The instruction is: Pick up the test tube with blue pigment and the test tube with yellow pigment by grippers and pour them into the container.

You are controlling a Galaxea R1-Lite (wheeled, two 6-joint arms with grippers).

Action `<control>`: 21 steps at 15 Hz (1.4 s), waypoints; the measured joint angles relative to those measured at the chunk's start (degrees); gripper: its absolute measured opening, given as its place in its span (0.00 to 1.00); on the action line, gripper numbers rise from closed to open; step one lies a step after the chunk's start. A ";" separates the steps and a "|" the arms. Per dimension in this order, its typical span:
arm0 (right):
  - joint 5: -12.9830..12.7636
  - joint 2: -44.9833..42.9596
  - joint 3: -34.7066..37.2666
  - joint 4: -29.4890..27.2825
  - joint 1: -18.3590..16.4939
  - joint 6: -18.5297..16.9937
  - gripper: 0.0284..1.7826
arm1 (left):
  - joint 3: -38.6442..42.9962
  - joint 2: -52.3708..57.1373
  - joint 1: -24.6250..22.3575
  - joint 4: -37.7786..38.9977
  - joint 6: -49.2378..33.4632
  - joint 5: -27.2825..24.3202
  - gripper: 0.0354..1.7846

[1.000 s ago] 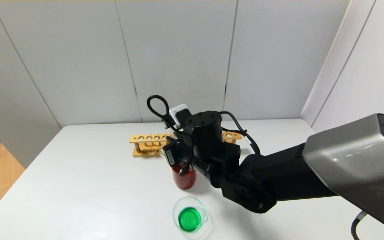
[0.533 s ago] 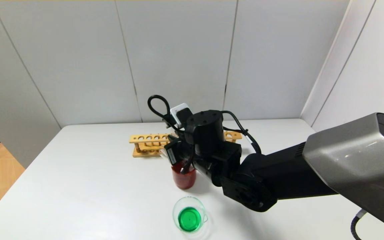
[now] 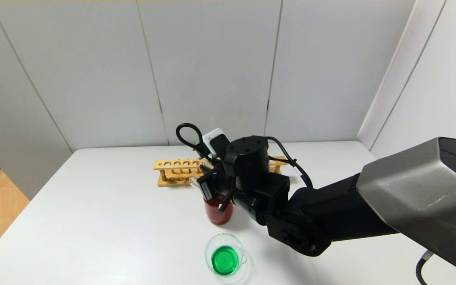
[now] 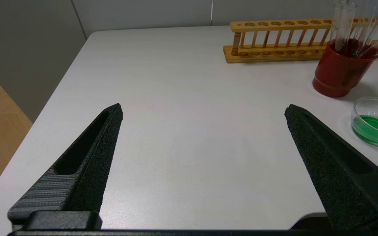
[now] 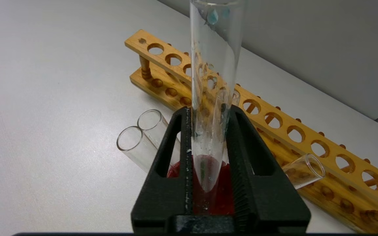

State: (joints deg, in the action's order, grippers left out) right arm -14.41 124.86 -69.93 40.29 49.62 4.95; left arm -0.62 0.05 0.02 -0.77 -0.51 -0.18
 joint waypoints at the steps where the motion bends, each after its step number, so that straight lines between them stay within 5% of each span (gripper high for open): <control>1: 0.05 0.04 0.05 0.39 0.00 0.00 0.30 | 0.00 0.00 0.00 -0.02 0.02 0.00 0.98; 8: 0.00 0.06 -0.02 1.71 -0.61 -0.13 0.88 | 0.00 0.00 -0.02 -0.02 0.05 0.02 0.98; 13: -0.22 -1.45 -4.33 1.66 -1.50 1.11 0.98 | 0.02 0.00 -0.02 0.00 0.02 0.00 0.98; 15: -0.50 -2.94 -7.89 1.33 -2.66 4.19 0.98 | 0.02 0.00 -0.02 0.00 0.00 0.00 0.98; 21: -2.68 -18.49 -14.71 -1.18 -14.56 23.08 0.98 | 0.02 0.00 -0.02 0.00 0.02 0.00 0.98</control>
State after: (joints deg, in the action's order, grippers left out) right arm -17.09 106.36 -84.64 39.11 35.06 28.03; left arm -0.60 0.05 0.00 -0.77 -0.49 -0.18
